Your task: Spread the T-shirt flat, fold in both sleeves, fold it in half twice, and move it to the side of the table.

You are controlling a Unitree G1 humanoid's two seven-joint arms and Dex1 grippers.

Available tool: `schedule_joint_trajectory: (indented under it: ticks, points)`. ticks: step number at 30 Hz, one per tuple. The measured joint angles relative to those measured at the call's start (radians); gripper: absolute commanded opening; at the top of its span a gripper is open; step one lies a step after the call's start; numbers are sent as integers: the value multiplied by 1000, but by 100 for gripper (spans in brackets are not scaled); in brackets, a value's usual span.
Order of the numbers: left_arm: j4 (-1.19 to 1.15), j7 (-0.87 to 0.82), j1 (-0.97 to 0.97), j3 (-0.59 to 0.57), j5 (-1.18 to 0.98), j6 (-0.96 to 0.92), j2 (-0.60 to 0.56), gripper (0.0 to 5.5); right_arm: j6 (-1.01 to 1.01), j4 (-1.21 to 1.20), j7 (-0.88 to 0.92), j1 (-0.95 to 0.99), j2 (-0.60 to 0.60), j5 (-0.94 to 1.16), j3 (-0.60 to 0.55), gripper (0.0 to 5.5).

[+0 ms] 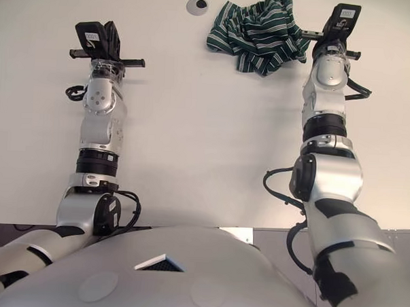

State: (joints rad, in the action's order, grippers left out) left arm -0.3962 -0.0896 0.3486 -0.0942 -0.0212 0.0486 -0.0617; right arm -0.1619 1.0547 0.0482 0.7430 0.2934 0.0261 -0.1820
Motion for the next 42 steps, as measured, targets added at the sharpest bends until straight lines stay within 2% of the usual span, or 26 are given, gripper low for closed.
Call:
schedule_joint_trajectory:
  ticks: [5, 10, 12, 21, 27, 29, 36, 39, 42]
  points:
    - [1, 14, -9, 15, -1, 0, 22, 3, 9, -67, -91, 0, -12, -27, 65, 0]
    - [13, 20, -17, 33, -1, -22, 44, 3, 55, -173, -116, -96, -56, -34, 105, 0]
    - [22, 20, -36, 38, 0, -28, 51, 0, 75, -190, -134, -107, -69, -31, 108, 29]
    - [34, 45, -50, 40, 2, -69, 14, 0, 193, 150, -286, 208, -49, -25, 97, 180]
    - [17, 60, -5, 64, 22, -88, 14, 0, 323, 284, -292, 201, -75, -93, 134, 180]
    - [17, 65, 4, 72, 26, -89, 10, 0, 330, 274, -402, 198, -74, -126, 179, 180]
    - [39, 37, -29, 50, 23, -89, 0, 0, 286, 155, -916, 130, 94, -190, 346, 180]
    - [46, 33, -35, 50, 21, -88, 1, 0, 230, -116, -1200, -20, 231, -133, 409, 180]
    - [57, 16, -42, 47, 21, -88, 0, 0, 305, -466, -1486, -211, 386, -32, 477, 180]
